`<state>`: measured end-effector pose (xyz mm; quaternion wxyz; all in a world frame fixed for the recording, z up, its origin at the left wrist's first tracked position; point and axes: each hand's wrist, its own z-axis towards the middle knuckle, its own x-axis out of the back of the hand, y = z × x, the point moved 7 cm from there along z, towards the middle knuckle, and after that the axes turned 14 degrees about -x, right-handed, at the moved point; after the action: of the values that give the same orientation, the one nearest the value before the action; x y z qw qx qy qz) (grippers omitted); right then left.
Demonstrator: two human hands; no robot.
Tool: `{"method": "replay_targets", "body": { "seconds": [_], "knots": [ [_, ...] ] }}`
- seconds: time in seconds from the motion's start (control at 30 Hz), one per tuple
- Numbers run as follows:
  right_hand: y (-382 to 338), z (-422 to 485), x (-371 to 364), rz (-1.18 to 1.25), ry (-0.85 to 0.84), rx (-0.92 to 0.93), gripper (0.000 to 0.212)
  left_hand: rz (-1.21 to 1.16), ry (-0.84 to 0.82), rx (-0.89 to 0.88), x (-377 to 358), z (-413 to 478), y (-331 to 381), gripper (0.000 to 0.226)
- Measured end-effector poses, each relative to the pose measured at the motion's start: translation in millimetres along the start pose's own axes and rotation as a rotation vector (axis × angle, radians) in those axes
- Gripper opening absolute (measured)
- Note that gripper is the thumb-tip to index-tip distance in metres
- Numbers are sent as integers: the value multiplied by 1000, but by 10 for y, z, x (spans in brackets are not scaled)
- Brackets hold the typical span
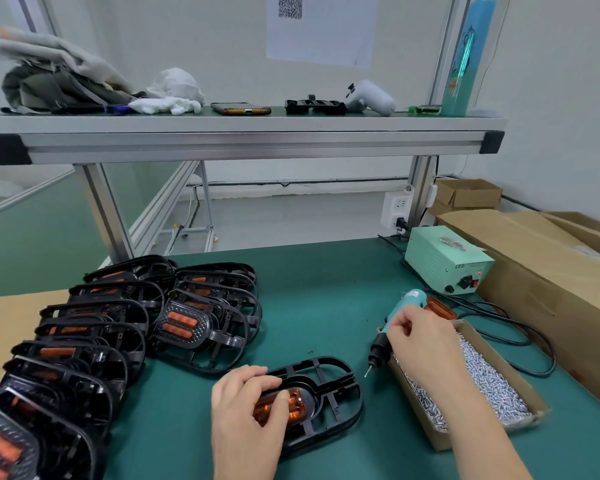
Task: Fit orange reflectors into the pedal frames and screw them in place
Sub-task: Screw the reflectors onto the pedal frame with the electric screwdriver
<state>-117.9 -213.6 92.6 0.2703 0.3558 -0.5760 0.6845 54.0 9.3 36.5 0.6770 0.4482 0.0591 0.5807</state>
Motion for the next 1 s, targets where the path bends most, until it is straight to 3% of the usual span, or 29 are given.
{"method": "replay_targets", "body": {
  "seconds": [0.1, 0.33, 0.53, 0.8, 0.9, 1.0],
  "knots": [
    [184, 77, 22, -192, -7, -94, 15, 1, 6, -2, -2, -1, -8, 31],
    [393, 132, 7, -314, -96, -143, 16, 11, 4, -13, -29, 5, -35, 31],
    [244, 127, 120, -46, 33, -68, 19, 9, -1, -36, -32, 12, -40, 32],
    [-173, -157, -64, 222, -58, 75, 35, -22, 44, -80, -5, 17, 2, 32],
    [-390, -372, -238, 274, -120, 144, 39, -60, 86, -144, 31, 6, 40, 10],
    [-585, -579, -417, 263, -180, 225, 42, -46, 119, -215, 49, 30, 88, 30]
  ]
}}
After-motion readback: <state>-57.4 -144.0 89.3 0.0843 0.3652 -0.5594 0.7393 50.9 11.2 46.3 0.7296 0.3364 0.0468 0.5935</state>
